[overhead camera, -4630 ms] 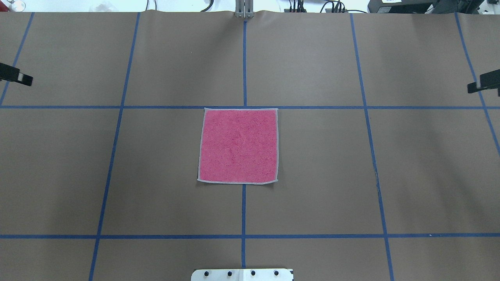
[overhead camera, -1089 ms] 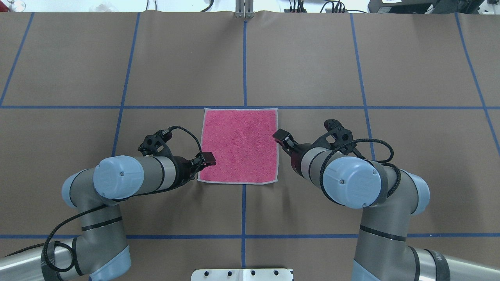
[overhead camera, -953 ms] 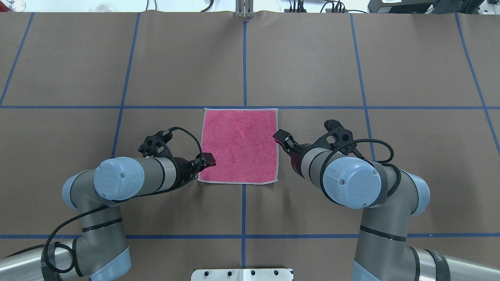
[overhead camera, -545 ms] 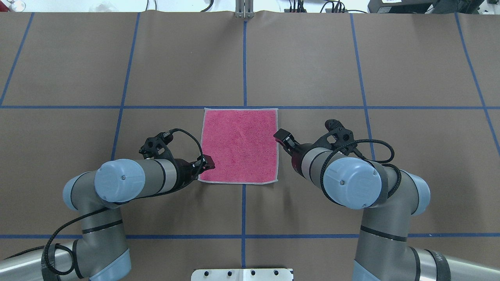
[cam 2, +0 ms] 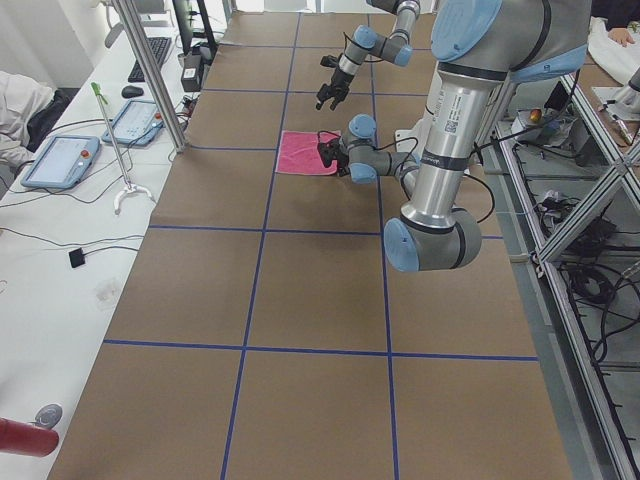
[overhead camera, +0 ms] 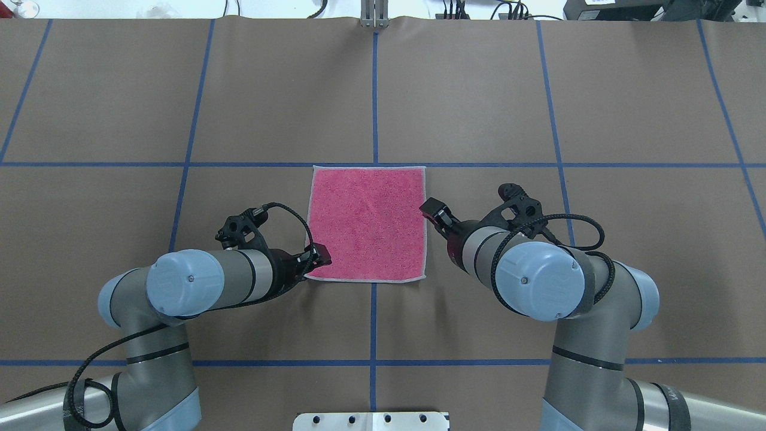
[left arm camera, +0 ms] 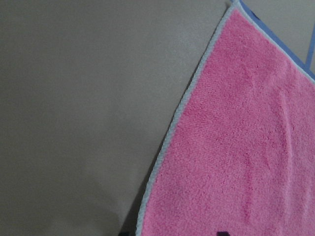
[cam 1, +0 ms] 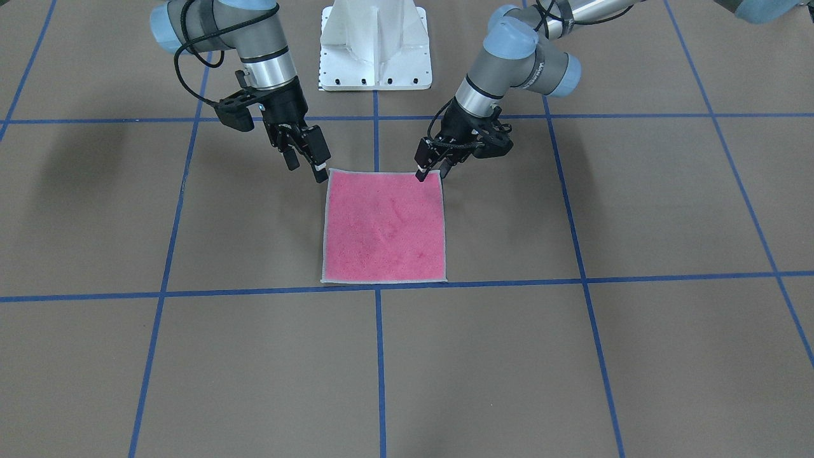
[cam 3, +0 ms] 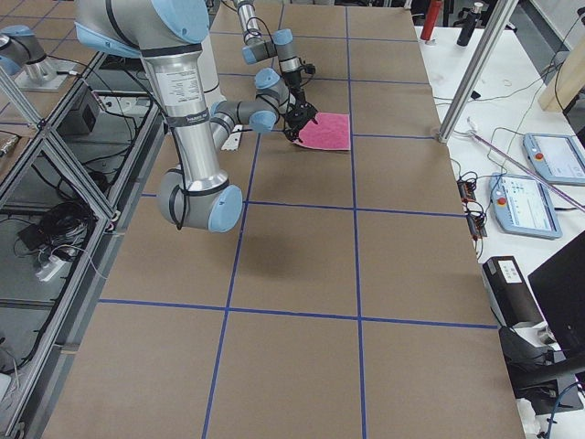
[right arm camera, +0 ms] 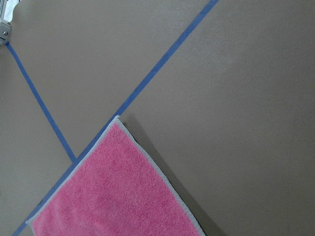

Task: Fold towel twice with both arms
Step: 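Close both grippers on the near corners of the pink towel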

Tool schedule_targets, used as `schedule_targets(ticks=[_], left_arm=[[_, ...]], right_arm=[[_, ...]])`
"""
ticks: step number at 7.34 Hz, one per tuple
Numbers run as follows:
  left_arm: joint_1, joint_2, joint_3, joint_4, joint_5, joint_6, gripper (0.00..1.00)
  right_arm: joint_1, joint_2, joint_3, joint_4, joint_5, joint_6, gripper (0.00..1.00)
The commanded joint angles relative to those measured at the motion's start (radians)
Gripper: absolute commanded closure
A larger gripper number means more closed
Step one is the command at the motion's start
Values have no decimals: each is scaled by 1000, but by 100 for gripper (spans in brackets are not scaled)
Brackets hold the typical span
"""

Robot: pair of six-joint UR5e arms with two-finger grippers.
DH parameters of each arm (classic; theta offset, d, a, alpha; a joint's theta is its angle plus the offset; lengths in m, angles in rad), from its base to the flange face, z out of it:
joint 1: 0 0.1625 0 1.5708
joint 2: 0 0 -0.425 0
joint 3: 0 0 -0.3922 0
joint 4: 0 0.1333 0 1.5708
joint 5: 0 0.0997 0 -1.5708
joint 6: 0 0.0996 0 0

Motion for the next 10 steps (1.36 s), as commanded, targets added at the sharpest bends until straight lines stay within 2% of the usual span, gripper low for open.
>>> schedule_targets(ticks=[1, 2, 3, 4, 5, 8, 9, 10], left_arm=[[10, 0, -3, 0, 11, 0, 48], [11, 2, -2, 0, 20, 0, 58], [11, 0, -2, -2, 22, 0, 75], [11, 0, -3, 0, 25, 0, 97], [11, 0, -2, -2, 35, 0, 100], [11, 0, -6, -2, 35, 0, 100], [11, 0, -6, -2, 35, 0, 100], [11, 0, -6, -2, 35, -1, 100]], right_arm=[[-2, -1, 0, 0, 0, -1, 0], [-3, -1, -2, 0, 0, 1, 0], [-5, -1, -3, 0, -2, 1, 0], [-27, -3, -8, -1, -40, 1, 0], [-53, 0, -12, -4, -66, 1, 0], [-100, 17, -86, -1, -78, 48, 1], [-107, 25, -107, -1, -78, 51, 6], [-121, 34, -109, -6, -84, 55, 19]])
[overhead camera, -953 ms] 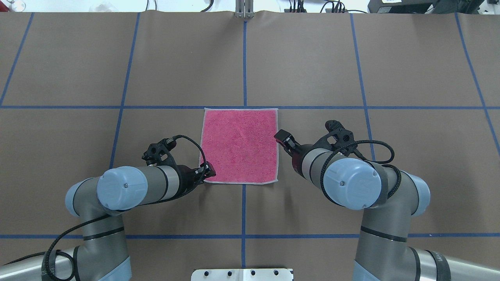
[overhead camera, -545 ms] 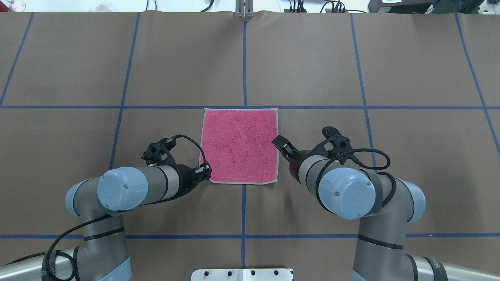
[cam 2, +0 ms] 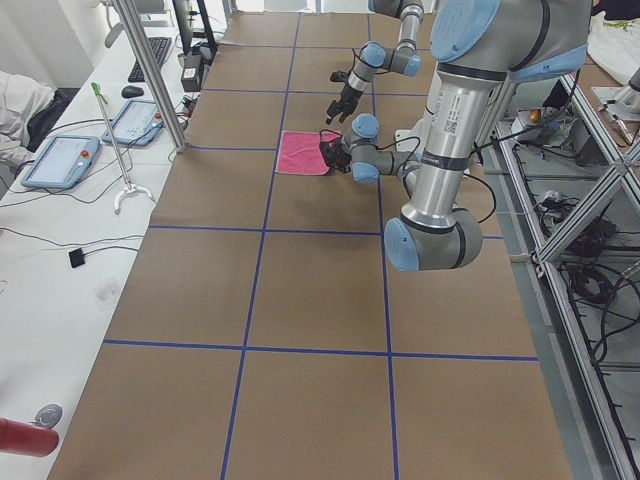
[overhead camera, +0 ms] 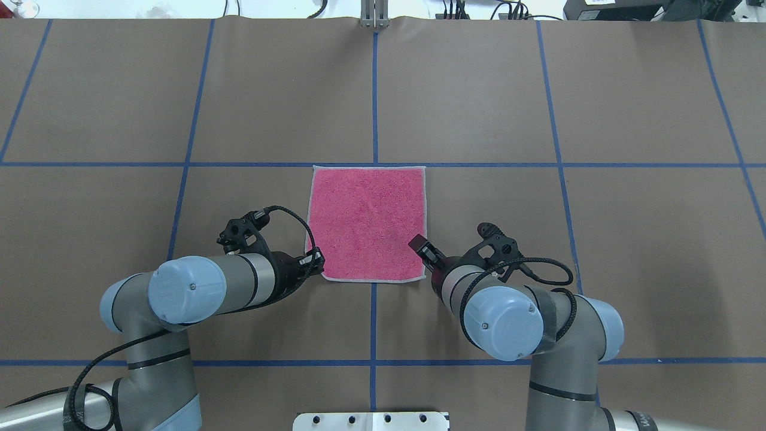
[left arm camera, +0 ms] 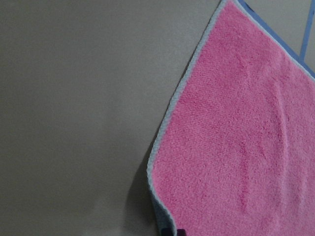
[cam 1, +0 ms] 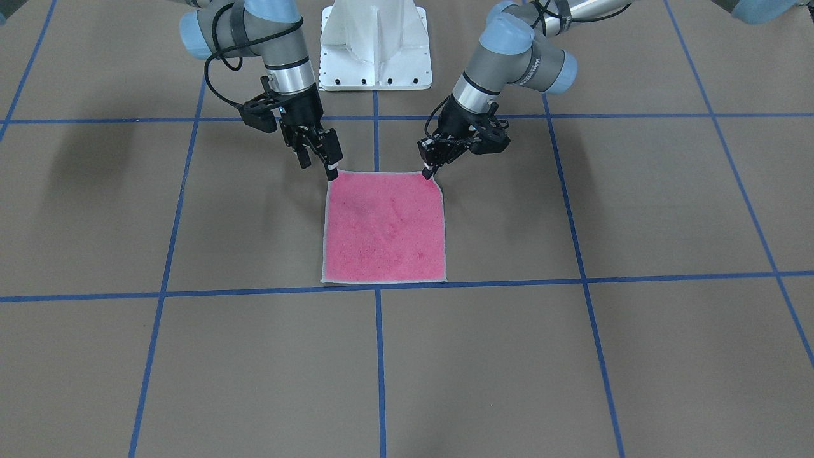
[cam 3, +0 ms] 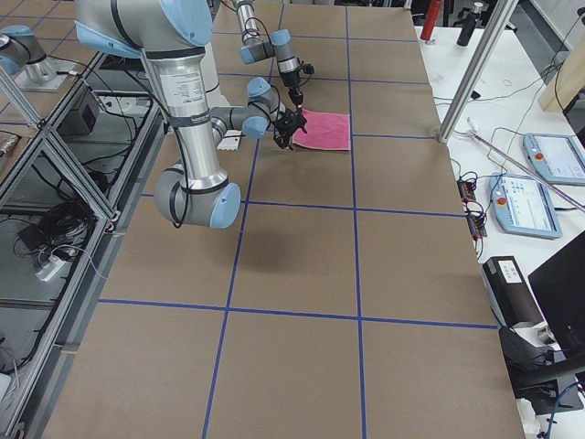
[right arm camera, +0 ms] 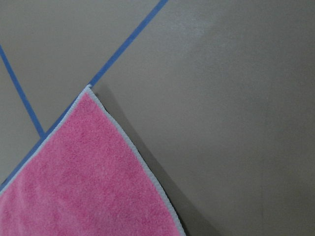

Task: Fold towel twice with both arms
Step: 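Close both grippers on the near corners of the pink towel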

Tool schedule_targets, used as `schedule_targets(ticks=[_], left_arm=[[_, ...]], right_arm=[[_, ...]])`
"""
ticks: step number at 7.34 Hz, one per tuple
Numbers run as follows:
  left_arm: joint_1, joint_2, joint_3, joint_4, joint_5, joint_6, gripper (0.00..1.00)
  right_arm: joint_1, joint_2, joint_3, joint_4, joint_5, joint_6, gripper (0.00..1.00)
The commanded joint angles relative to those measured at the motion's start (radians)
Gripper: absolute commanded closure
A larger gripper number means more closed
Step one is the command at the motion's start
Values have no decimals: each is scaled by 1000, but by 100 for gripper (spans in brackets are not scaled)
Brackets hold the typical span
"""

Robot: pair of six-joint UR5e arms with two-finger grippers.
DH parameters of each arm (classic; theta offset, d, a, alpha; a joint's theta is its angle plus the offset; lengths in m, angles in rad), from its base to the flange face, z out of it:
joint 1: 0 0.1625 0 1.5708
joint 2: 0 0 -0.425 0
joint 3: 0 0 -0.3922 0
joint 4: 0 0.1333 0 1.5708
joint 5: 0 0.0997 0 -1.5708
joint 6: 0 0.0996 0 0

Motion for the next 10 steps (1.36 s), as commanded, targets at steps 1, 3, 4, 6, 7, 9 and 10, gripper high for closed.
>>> schedule_targets(ticks=[1, 3, 4, 6, 7, 9, 10], left_arm=[[0, -2, -2, 0, 0, 0, 100], [0, 0, -2, -2, 2, -1, 100], [0, 0, -2, -2, 2, -1, 100], [0, 0, -2, -2, 5, -1, 100], [0, 0, -2, 0, 9, -1, 100], [0, 0, -4, -2, 9, -1, 100], [0, 0, -4, -2, 9, -1, 100]], right_arm=[[-28, 11, -30, -3, -10, 14, 20], [-36, 15, -35, -2, -12, 15, 30], [-39, 17, -33, -2, -15, 53, 41], [-42, 26, -31, -2, -18, 68, 77], [-42, 26, -30, -2, -20, 68, 79], [-42, 25, -25, 0, -20, 68, 91], [-42, 26, -21, 0, -23, 68, 100]])
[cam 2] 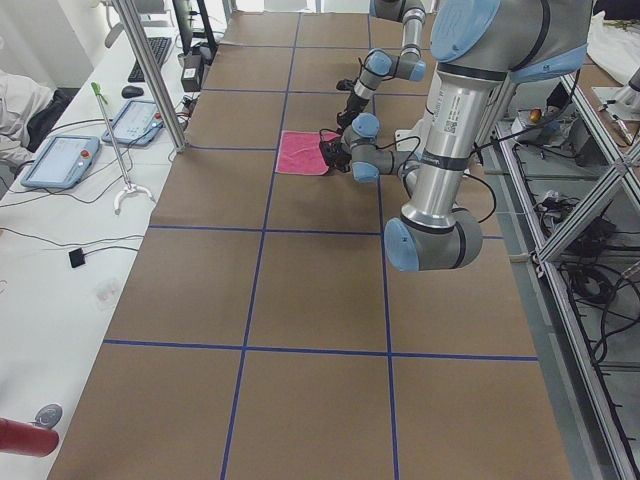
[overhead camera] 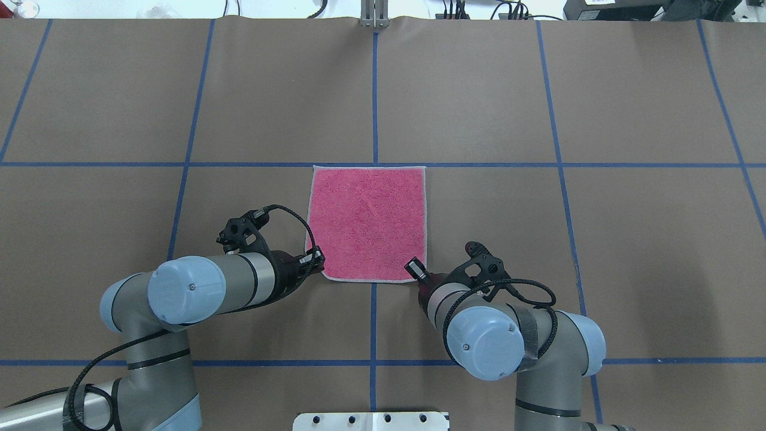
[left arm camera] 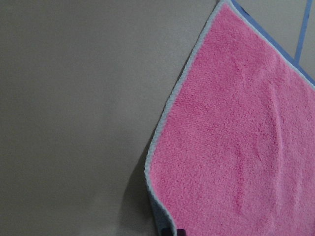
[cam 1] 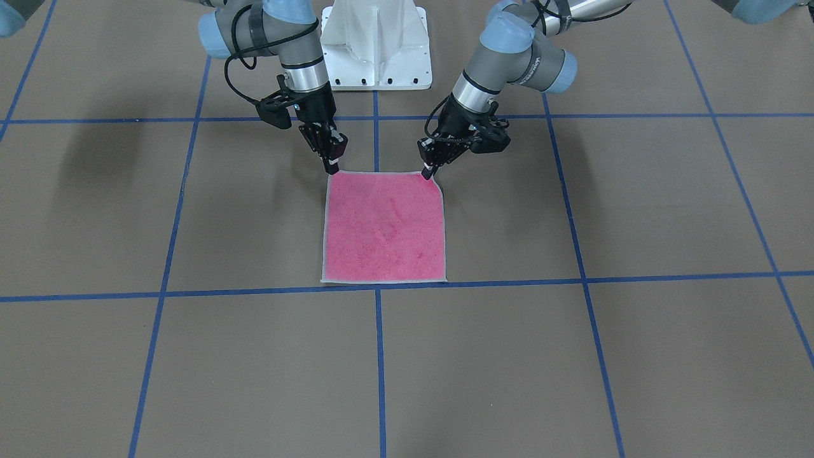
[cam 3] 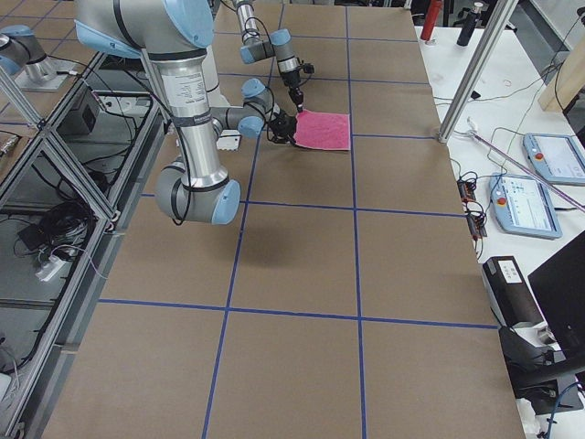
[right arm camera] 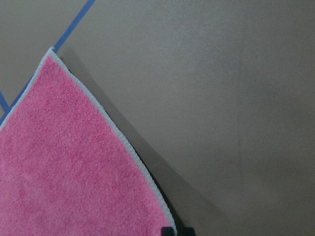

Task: Fold towel twice with both arms
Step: 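Close both grippers on the near corners of the pink towel, then lift the near corners with both grippers and fold them over the far edge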

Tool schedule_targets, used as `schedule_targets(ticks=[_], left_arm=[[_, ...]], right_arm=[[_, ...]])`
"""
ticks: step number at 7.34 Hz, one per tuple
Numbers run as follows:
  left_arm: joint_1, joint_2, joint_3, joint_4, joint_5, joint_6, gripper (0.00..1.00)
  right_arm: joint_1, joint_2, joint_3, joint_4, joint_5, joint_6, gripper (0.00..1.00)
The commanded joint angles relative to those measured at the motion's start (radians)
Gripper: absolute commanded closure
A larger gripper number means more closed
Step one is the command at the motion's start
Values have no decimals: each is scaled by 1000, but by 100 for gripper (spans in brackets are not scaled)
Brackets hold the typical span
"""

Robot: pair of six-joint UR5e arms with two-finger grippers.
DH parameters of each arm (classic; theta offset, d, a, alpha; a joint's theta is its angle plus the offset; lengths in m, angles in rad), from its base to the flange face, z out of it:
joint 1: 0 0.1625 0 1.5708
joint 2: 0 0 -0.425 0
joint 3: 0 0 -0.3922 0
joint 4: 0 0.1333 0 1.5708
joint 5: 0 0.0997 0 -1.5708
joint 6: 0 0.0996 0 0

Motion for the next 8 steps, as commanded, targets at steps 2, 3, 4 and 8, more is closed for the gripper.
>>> schedule_targets(ticks=[2, 3, 4, 8], left_arm=[[0, 2, -54, 1, -4, 0, 100], [0, 38, -101, 1, -7, 0, 100], [2, 90, -170, 1, -13, -2, 100], [44, 127, -263, 3, -14, -14, 100]], right_arm=[[10, -14, 80, 5, -22, 0, 100], [11, -48, 149, -1, -19, -1, 100], [-3, -77, 183, -1, -19, -1, 100], [-69, -137, 286, -1, -41, -20, 100]])
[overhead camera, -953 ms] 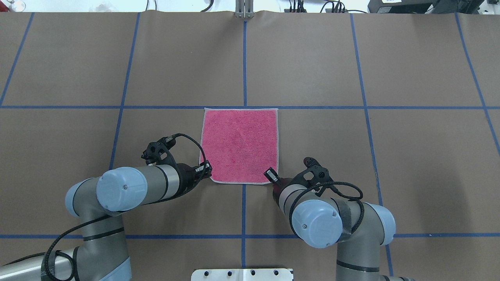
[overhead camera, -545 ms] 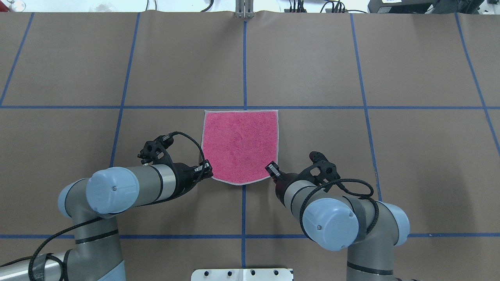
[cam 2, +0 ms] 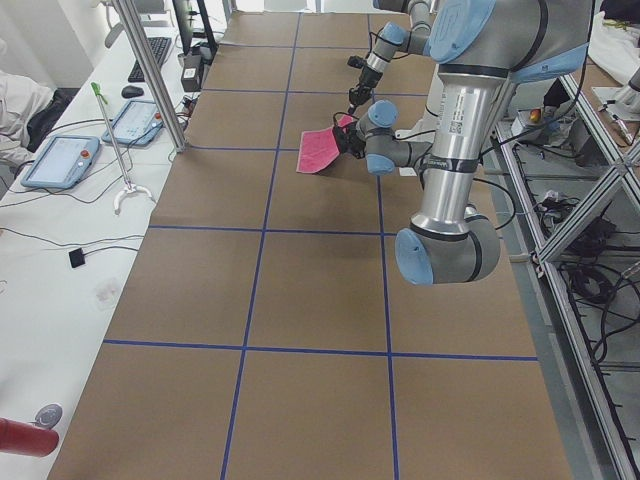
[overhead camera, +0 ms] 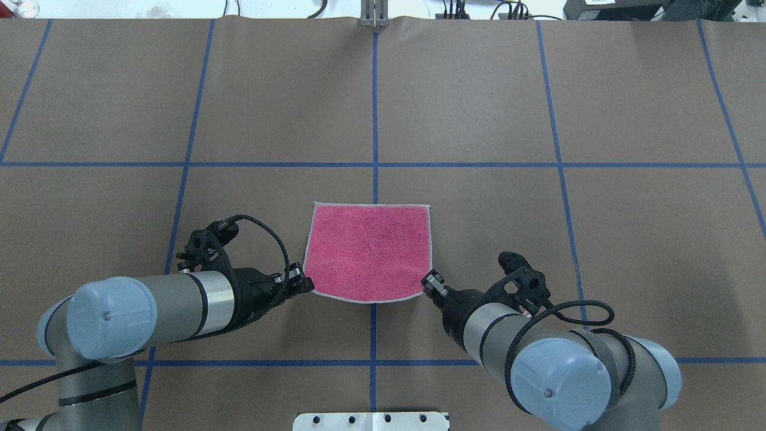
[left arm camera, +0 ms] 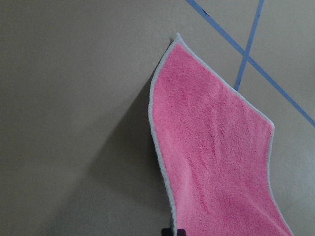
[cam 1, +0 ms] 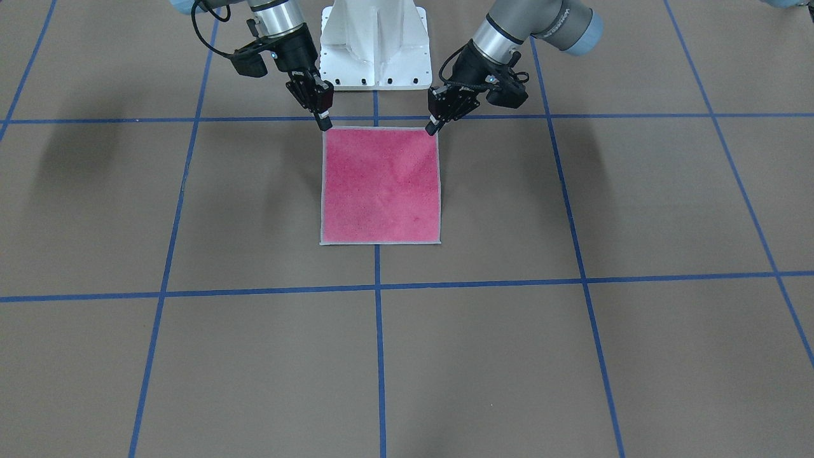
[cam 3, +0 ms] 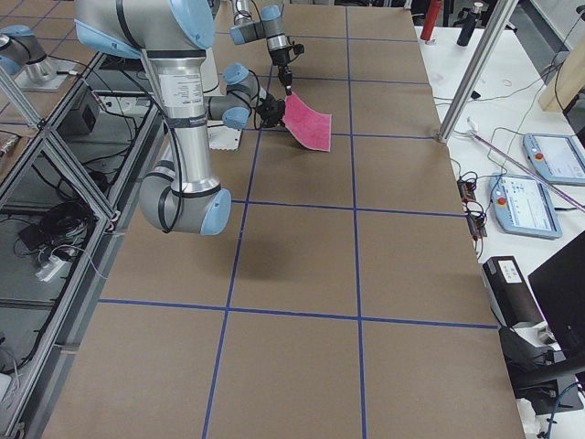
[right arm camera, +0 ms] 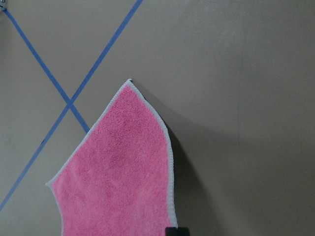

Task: Fold towel twice with both arms
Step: 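Lift the near corners with both grippers and fold them over the far edge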

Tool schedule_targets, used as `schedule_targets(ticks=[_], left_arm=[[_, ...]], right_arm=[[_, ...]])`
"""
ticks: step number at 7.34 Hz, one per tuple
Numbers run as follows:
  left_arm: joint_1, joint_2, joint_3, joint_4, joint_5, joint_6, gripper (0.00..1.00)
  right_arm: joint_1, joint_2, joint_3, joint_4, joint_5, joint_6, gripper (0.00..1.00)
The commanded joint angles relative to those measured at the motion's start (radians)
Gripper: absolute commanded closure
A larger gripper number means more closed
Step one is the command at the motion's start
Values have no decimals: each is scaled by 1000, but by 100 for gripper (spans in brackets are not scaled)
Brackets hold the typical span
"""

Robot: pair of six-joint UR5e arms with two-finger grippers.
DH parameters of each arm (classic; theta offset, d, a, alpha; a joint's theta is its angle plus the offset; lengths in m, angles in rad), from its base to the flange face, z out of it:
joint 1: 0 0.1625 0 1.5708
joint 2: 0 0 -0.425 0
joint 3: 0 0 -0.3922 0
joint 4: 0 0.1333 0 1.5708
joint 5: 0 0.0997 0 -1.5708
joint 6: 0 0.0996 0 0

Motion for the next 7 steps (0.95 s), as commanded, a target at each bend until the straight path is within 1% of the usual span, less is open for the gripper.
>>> schedule_targets(ticks=[1, 2, 4, 7], left_arm=[[5, -21, 10, 10, -3, -1, 100], [6, -41, 14, 26, -3, -1, 100], [0, -49, 54, 31, 4, 7, 100], [-32, -82, 100, 33, 5, 10, 100]], right_arm=[[-1, 6, -10, 0, -3, -22, 100], [25, 12, -46, 0, -5, -28, 100], [76, 77, -151, 2, -8, -28, 100], [128, 111, -210, 9, -5, -54, 100]])
